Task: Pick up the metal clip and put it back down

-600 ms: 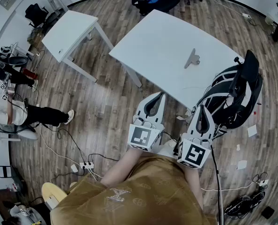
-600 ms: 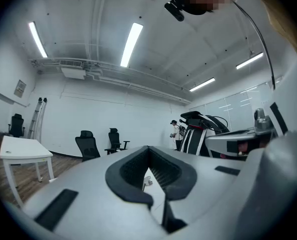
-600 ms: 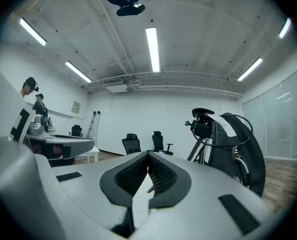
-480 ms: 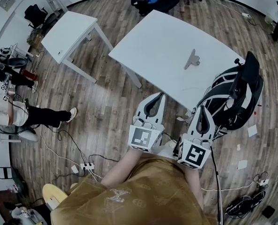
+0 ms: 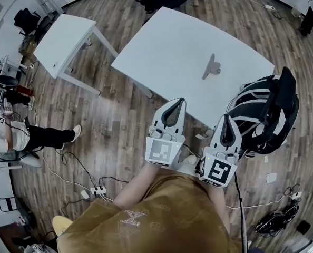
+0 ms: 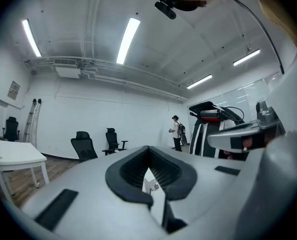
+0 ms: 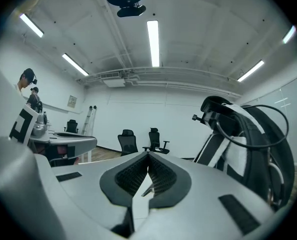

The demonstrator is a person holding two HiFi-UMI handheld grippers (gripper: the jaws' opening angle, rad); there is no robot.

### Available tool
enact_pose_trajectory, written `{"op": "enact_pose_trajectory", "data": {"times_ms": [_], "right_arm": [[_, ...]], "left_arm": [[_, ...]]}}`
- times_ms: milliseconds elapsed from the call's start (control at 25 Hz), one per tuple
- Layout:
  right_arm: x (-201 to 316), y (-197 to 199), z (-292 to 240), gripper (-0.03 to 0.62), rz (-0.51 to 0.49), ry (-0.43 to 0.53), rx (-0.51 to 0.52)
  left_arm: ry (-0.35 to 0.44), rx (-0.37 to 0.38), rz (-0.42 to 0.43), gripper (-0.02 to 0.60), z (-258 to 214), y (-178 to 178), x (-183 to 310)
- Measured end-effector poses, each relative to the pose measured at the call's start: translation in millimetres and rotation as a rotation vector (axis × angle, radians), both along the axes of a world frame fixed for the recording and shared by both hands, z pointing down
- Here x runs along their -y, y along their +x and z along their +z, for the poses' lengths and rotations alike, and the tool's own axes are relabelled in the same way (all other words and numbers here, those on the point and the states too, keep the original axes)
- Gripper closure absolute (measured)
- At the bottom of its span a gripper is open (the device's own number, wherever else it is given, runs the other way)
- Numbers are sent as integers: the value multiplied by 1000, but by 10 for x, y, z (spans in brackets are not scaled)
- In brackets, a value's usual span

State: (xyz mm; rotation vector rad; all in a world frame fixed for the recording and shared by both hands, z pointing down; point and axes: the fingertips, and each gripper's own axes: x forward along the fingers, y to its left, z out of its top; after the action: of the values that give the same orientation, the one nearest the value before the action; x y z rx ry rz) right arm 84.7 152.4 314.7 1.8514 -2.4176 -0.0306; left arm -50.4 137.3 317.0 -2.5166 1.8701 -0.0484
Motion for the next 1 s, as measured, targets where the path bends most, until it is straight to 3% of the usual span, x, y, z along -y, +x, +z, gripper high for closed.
{"op": "enact_pose_trajectory", "data": {"times_ms": [440,640,840,1000], "right_arm": [[858,-53,-213,586,127,69,7],[1102,-60,-163,586,187,43,-9],[1326,-58,-104,586,203,18,10],[1565,-105,-43,586,186,5,19]], "left_arm": [[0,15,147,575,-53,2,988],[-8,-2,198,575,-34,-6,1295],[-49,-31,201,575,77,-18,1543],[-51,2,189,575,132,-120,1739]]}}
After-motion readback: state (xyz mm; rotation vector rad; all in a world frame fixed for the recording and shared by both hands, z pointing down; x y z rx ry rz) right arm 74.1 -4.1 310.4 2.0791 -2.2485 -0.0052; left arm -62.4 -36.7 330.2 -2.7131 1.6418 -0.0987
